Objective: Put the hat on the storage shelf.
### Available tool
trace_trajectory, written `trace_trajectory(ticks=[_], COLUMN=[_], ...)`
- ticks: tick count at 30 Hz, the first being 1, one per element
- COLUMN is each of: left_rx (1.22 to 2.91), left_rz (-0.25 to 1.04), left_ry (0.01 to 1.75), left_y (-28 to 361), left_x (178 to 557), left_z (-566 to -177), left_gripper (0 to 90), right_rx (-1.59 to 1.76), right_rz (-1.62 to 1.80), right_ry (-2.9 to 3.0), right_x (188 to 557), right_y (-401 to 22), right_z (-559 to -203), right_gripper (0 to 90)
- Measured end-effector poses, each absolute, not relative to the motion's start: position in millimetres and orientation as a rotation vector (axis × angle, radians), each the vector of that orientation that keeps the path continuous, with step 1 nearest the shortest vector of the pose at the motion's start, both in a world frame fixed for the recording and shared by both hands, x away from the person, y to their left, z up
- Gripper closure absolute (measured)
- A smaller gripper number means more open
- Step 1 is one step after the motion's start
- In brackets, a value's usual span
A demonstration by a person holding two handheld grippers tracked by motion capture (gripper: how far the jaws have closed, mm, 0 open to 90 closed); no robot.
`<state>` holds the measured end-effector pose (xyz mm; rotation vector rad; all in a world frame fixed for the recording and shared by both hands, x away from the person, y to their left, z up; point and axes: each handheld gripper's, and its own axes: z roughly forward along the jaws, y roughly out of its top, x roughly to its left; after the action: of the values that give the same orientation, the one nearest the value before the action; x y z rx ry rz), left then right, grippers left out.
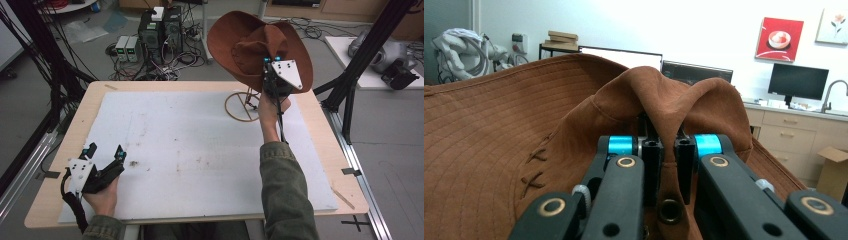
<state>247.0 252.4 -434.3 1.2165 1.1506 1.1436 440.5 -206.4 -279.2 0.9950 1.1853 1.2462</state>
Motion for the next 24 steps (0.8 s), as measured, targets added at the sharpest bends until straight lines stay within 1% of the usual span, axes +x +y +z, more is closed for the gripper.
trace_trajectory(ticks=[7, 15, 24], left_rx=[1.213, 1.213, 1.229], left_rz=[1.14, 1.137, 1.129], left_ry=[1.146, 1.147, 1.139], left_y=[251, 249, 245], left_x=[247, 248, 251], left_z=[-434, -434, -434], left_gripper=[19.5, 19.7, 19.7], right_rx=[0.96, 0.984, 0.98], right_rz=[1.213, 1.207, 1.185], right_ry=[1.212, 1.294, 1.372], right_x=[439, 446, 455], right_y=[-202, -205, -209], right_z=[-283, -298, -298], right_gripper=[87.2, 87.1, 86.7])
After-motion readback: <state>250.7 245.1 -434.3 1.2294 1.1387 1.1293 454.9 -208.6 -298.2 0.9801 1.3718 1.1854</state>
